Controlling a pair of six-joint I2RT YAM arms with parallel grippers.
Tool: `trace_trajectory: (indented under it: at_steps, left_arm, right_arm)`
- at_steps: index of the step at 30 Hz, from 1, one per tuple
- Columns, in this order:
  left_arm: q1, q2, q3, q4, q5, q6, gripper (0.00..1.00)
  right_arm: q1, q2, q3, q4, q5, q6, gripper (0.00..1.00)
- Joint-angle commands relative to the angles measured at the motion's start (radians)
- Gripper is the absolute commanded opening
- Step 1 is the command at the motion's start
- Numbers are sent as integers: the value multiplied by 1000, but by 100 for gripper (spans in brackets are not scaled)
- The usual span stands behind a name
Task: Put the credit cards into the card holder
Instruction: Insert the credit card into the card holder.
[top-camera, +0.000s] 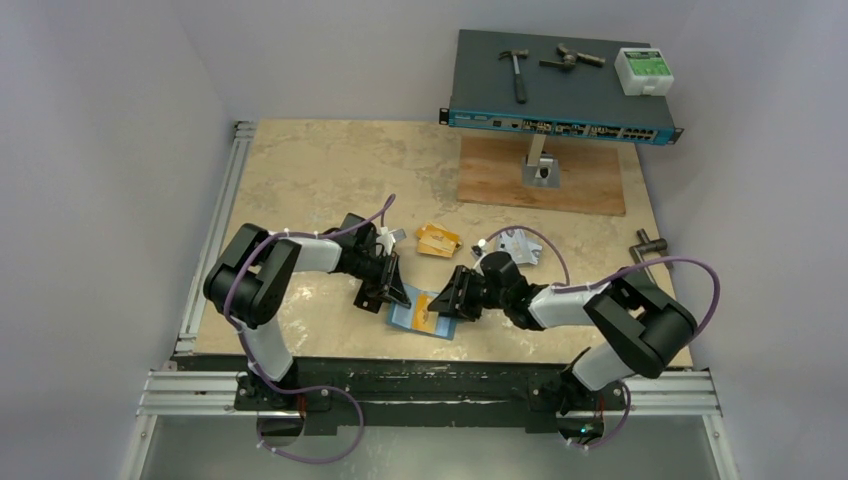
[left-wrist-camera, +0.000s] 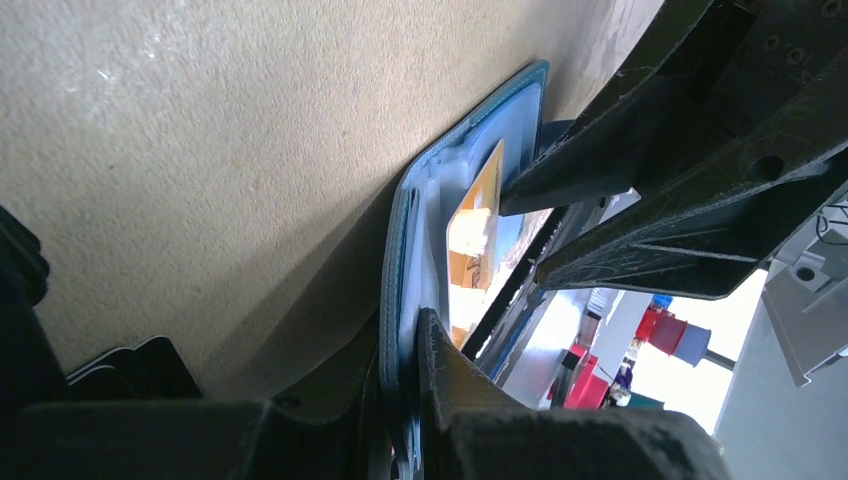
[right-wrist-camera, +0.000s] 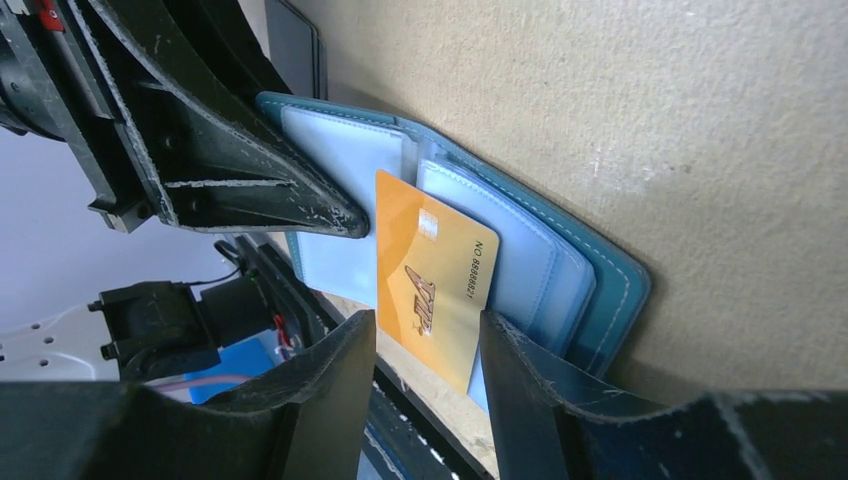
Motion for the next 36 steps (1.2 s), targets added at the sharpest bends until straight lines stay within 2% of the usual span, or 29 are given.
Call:
trace_trajectory:
  at_steps: [1, 7, 14, 18, 21, 26, 28, 30, 31, 34, 36]
  left_arm:
    - [5, 7, 23, 5, -47, 18, 5]
    - [5, 5, 19, 4, -45, 18, 5]
    - [5, -4, 17, 1, -56, 21, 5]
    - [6, -8, 18, -3, -55, 24, 5]
    - [5, -8, 18, -4, -56, 24, 5]
    - [5, -7, 20, -7, -60, 27, 5]
    - [5, -8, 22, -17, -65, 36, 5]
    - [6, -12, 24, -23, -66, 43, 5]
    - [6, -14, 24, -23, -68, 45, 5]
    - [5, -15, 24, -23, -72, 43, 5]
    - [6, -12, 26, -24, -72, 43, 5]
  right_arm:
    - [6, 45, -2, 56, -10, 10, 43]
    - [5, 68, -64, 269, -66, 79, 41]
    - [4, 102, -92, 428, -86, 131, 39]
    - [5, 135, -99, 496, -96, 152, 37]
    - [4, 143, -95, 514, -96, 154, 31]
    - [4, 136, -112, 571, -106, 171, 32]
    - [5, 120, -108, 516, -106, 165, 36]
    - [4, 79, -104, 409, -92, 134, 51]
    - [4, 52, -99, 337, -75, 101, 55]
    - [5, -17, -93, 177, -23, 47, 59]
    - [5, -35, -96, 145, -10, 35, 59]
